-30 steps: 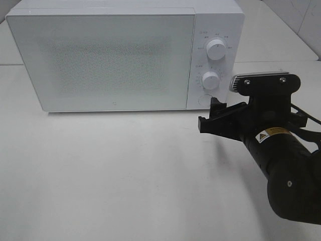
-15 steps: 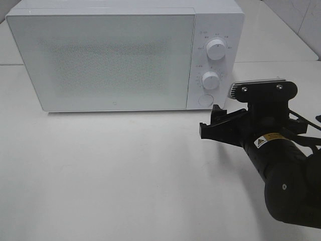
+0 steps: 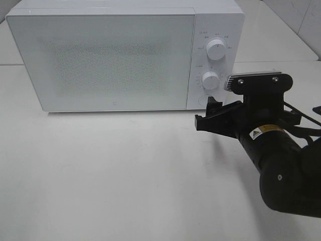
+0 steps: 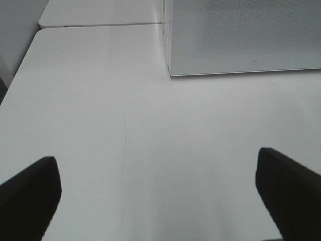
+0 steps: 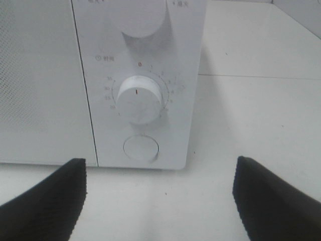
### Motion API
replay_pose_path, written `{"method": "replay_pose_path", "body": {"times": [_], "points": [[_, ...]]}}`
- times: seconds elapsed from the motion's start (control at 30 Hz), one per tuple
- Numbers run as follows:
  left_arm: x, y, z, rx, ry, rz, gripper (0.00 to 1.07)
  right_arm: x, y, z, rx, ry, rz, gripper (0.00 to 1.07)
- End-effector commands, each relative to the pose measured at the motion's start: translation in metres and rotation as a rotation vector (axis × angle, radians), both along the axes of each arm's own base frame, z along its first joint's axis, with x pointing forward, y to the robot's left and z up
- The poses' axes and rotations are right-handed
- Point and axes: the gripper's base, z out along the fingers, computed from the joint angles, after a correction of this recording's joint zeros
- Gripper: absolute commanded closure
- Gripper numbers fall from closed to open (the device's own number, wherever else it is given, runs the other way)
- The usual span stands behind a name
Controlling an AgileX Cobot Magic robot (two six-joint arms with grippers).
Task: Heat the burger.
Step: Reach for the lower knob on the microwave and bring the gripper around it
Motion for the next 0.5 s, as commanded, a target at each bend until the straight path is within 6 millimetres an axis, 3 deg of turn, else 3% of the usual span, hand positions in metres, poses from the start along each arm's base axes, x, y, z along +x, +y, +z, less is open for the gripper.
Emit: {"method": "replay_pose_path", "body": {"times": [0.03, 0.5], "points": [[-0.004, 0.000, 0.000, -0.005, -0.035, 0.008, 0.06, 0.018, 0.000, 0.022, 0.009, -0.193, 0.001, 0.32], [-0.004, 0.000, 0.000, -0.003, -0.035, 0.007, 0.06, 0.064, 0.006, 0.014, 0.033, -0.244, -0.013, 0.32]]}}
